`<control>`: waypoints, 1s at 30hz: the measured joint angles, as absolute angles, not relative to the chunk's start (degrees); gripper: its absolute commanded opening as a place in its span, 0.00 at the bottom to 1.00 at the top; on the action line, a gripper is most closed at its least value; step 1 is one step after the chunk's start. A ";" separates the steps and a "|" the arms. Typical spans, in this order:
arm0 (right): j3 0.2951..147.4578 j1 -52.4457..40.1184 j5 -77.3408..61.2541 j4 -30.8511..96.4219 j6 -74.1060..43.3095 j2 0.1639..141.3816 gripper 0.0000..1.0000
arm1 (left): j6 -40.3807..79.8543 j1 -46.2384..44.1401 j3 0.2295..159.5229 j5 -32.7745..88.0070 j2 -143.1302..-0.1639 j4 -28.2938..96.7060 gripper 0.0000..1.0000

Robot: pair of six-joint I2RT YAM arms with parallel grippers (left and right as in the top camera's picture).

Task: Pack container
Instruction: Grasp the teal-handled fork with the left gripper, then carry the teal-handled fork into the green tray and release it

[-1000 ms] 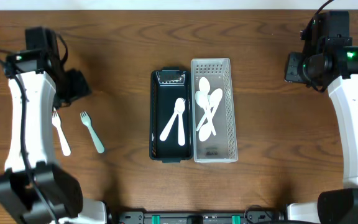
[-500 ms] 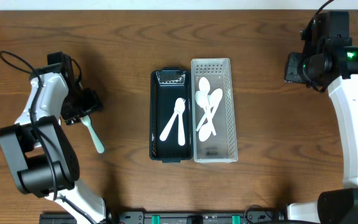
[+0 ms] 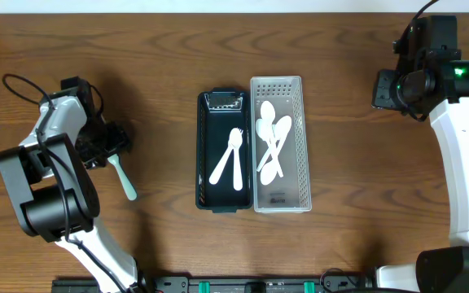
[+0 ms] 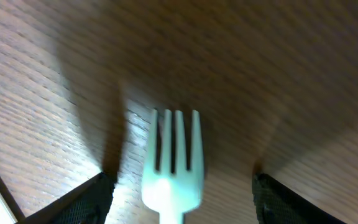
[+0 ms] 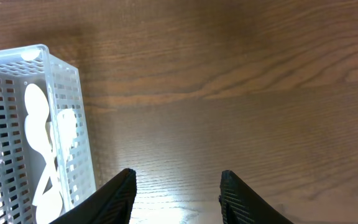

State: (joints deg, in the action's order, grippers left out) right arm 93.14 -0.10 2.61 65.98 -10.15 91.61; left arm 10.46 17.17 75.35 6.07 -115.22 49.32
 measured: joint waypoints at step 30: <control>93.14 -0.10 2.61 65.98 -10.17 91.61 0.47 | 10.37 17.32 75.35 6.02 -115.24 47.64 0.19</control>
